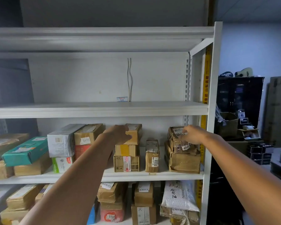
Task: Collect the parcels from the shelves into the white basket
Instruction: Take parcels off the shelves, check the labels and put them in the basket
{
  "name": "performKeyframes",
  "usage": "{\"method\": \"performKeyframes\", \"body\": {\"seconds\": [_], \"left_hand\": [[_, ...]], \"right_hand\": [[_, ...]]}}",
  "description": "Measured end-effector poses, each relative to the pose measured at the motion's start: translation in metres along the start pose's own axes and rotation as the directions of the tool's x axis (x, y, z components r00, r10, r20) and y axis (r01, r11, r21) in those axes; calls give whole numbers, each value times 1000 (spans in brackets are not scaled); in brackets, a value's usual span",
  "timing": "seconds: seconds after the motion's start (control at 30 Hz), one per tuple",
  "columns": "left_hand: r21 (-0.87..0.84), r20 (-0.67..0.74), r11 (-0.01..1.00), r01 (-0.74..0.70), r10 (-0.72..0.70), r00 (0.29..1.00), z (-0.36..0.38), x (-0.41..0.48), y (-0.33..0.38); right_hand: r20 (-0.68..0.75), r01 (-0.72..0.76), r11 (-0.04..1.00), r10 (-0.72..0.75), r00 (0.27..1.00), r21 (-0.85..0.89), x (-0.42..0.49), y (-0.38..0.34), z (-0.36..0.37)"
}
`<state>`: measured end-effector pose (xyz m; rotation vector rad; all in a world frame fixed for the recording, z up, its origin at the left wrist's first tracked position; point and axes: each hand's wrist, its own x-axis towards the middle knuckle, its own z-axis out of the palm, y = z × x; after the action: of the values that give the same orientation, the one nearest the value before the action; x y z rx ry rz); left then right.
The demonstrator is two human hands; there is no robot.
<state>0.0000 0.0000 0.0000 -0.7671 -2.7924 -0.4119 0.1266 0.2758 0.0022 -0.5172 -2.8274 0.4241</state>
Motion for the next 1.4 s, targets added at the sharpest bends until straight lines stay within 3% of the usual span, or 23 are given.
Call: {"method": "performKeyframes", "body": {"seconds": [0.5, 0.67, 0.77, 0.93, 1.03, 1.23, 1.4], "left_hand": [[24, 57, 999, -35, 34, 998, 23, 29, -24], [29, 100, 998, -61, 58, 993, 44, 51, -9], [14, 98, 997, -75, 73, 993, 63, 66, 12], [-120, 98, 991, -58, 70, 993, 97, 98, 59], [-307, 106, 952, -15, 50, 993, 118, 117, 89], [-607, 234, 768, 204, -73, 969, 154, 154, 142], [-743, 353, 621, 249, 48, 934, 166, 152, 166]], "right_hand": [[-2, 4, 1000, -4, 1000, 27, 8, -9, 15], [0, -4, 998, 4, 1000, 66, 25, 17, 22], [-71, -20, 995, 27, 997, 95, 41, 40, 25], [-158, -17, 995, 32, 987, 95, 76, 78, 35], [-177, -11, 995, 29, 984, 102, 101, 98, 42], [-93, -54, 982, 72, 993, 184, 136, 121, 60], [23, -133, 887, 137, 990, 443, 150, 128, 73]]}}
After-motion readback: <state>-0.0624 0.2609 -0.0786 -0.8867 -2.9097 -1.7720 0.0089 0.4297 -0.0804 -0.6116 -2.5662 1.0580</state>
